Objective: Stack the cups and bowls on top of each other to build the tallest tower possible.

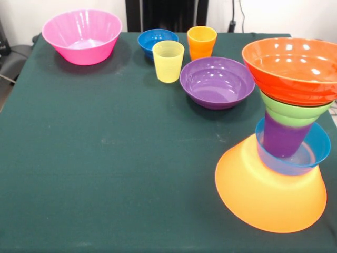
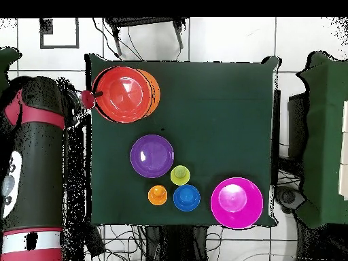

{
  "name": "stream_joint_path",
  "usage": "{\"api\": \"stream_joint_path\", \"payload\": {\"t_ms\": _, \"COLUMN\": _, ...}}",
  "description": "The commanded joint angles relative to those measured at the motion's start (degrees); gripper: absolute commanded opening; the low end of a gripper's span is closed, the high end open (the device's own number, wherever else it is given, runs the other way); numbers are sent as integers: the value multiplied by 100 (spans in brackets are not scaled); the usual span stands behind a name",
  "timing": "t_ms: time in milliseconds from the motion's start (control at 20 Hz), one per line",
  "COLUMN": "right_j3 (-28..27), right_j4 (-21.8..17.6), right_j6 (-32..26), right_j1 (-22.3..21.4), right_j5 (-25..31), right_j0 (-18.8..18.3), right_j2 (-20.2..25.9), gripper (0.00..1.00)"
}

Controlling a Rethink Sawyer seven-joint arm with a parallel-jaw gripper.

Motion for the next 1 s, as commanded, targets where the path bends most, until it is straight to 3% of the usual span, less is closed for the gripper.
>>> {"api": "stream_joint_path", "payload": {"t_ms": 50, "right_j3": 253, "right_j4": -234, "right_j6": -958, "right_j1": 273, "right_j5": 386, "right_j0": -92, "right_j2": 709, "gripper": 0}}
{"api": "stream_joint_path", "payload": {"t_ms": 1000, "right_j3": -77, "right_j4": -142, "right_j6": -1594, "right_j1": 137, "right_j5": 1062, "right_j0": -318, "right_j2": 986, "gripper": 0}}
